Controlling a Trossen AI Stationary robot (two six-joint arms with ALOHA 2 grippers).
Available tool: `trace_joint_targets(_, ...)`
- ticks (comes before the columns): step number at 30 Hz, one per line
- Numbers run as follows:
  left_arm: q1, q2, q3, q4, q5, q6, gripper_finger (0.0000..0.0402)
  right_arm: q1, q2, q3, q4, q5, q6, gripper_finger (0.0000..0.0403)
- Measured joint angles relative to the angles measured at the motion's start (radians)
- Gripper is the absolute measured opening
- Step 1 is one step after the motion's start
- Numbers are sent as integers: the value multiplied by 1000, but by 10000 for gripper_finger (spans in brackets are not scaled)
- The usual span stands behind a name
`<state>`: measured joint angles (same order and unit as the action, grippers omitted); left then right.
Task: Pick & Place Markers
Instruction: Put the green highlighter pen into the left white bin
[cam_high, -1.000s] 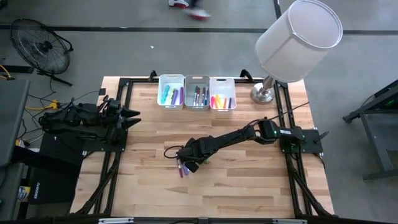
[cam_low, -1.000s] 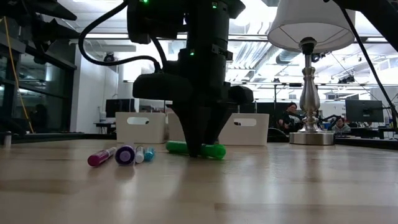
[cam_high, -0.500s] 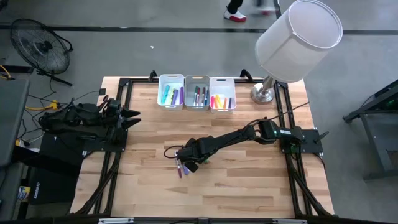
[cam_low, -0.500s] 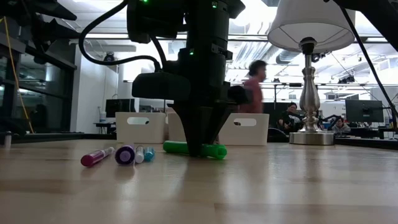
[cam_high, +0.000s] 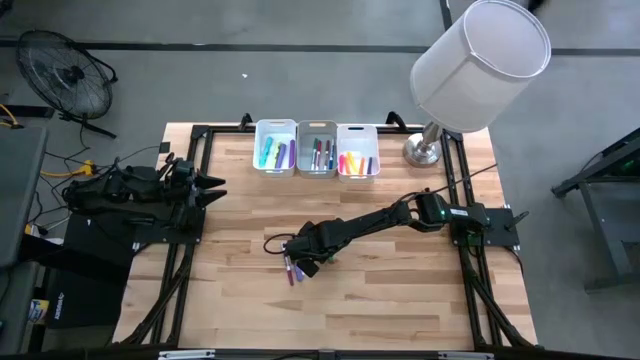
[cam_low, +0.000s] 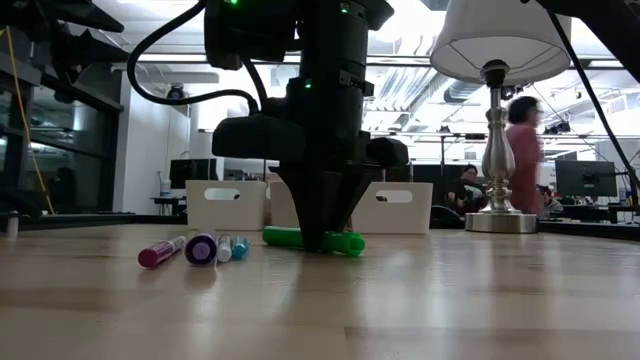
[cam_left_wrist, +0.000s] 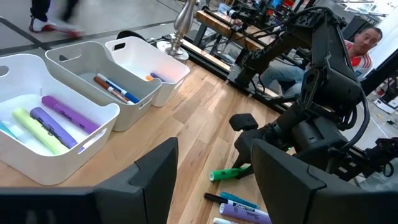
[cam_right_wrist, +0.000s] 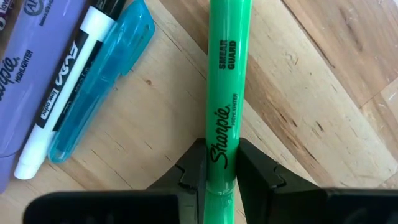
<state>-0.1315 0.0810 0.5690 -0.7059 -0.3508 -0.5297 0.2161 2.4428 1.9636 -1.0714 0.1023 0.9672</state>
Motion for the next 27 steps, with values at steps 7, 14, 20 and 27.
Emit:
trace_joint_targets(7, 0, 0, 0, 0, -1, 0, 202, 0, 0, 0, 0, -4, -3, 55)
trace_joint_targets(14, 0, 0, 0, 0, -1, 0, 202, 0, 0, 0, 0, -5, -4, 55)
trace_joint_targets(20, 0, 0, 0, 1, -1, -1, 202, 0, 0, 0, 1, -12, -23, 55)
trace_joint_targets(27, 0, 0, 0, 3, -10, -1, 202, -8, -13, -1, -3, -16, -33, 55)
